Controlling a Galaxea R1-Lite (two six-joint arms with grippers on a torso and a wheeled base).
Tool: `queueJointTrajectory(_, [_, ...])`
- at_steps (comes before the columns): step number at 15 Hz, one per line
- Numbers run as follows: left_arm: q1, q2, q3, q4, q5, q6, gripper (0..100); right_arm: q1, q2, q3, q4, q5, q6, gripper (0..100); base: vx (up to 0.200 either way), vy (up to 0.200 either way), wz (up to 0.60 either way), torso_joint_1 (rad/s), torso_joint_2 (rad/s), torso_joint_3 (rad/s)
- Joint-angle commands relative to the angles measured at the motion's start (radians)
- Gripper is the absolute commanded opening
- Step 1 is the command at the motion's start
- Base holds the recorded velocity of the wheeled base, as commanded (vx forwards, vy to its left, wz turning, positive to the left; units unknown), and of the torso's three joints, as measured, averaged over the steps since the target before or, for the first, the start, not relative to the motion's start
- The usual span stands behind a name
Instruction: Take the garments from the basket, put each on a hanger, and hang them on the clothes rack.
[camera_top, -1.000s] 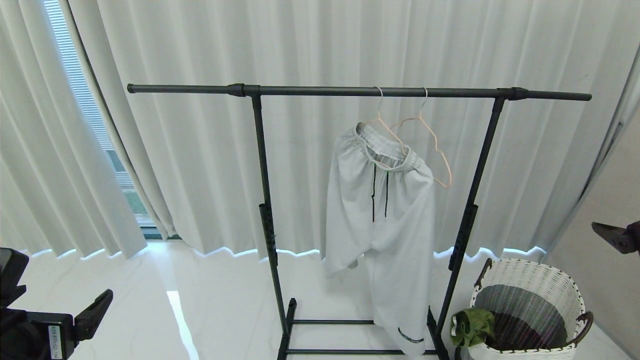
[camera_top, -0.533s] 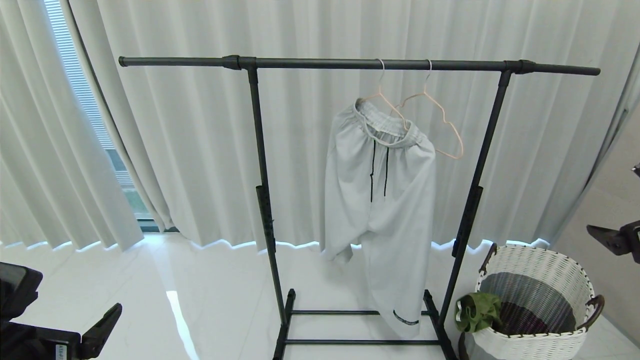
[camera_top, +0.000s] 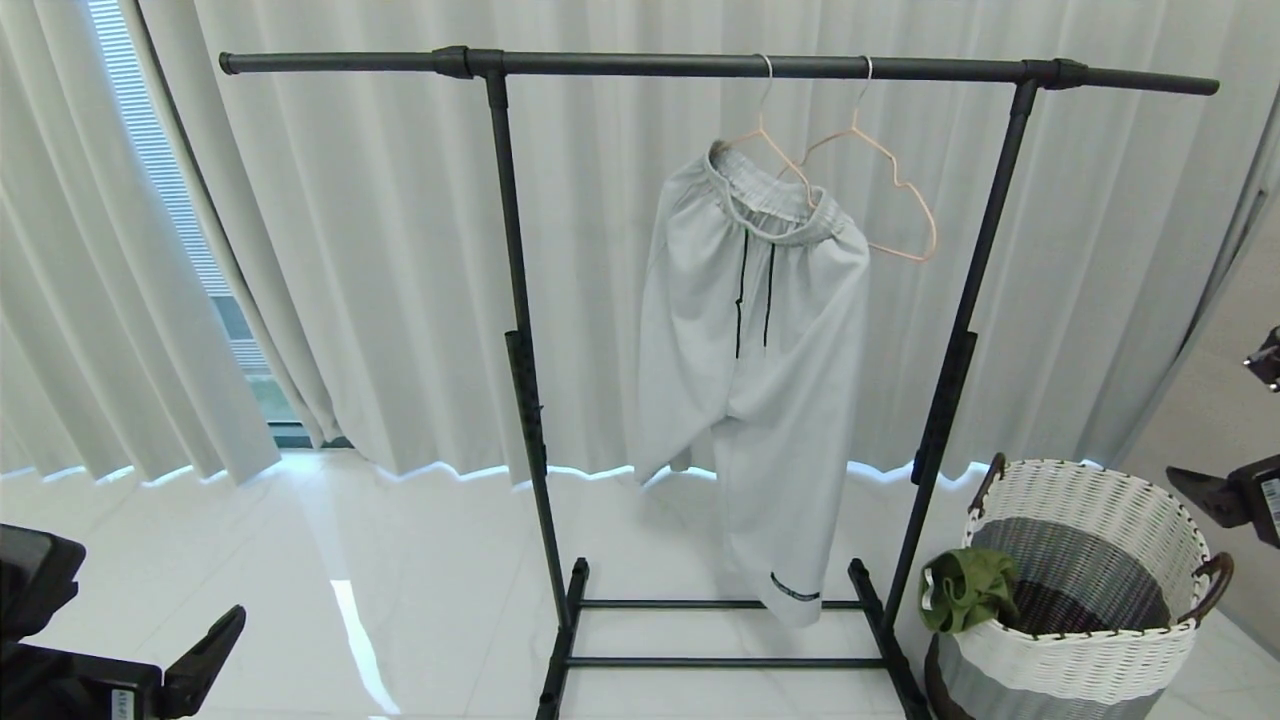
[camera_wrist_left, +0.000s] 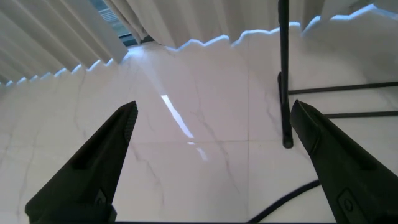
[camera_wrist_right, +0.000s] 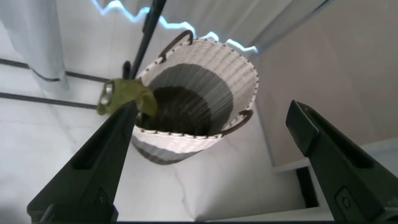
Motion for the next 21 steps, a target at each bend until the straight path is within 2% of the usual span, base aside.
queueJointTrajectory(1, [-0.017, 0.001, 0.000, -0.001, 0.001, 0.000, 100, -0.034, 0.005, 0.032, -0.032, 0.000, -0.039, 100, 0.000, 0.000, 0.00, -0.032, 0.12, 0.085])
queueJointTrajectory(3, [-0.033, 0.001, 0.000, -0.001, 0.001, 0.000, 100, -0.060, 0.005, 0.066, -0.082, 0.002, -0.068, 100, 0.000, 0.000, 0.00, -0.009, 0.04, 0.025])
queueJointTrajectory(13, [-0.064, -0.001, 0.000, -0.001, 0.001, 0.012, 100, -0.074, 0.005, 0.090, -0.098, 0.002, -0.068, 100, 0.000, -0.200, 0.00, -0.002, 0.01, 0.005])
queueJointTrajectory(21, [-0.064, 0.013, -0.017, -0.001, 0.002, 0.008, 100, -0.071, 0.002, 0.092, -0.099, 0.014, -0.065, 100, 0.200, 0.000, 0.00, 0.000, 0.00, 0.005])
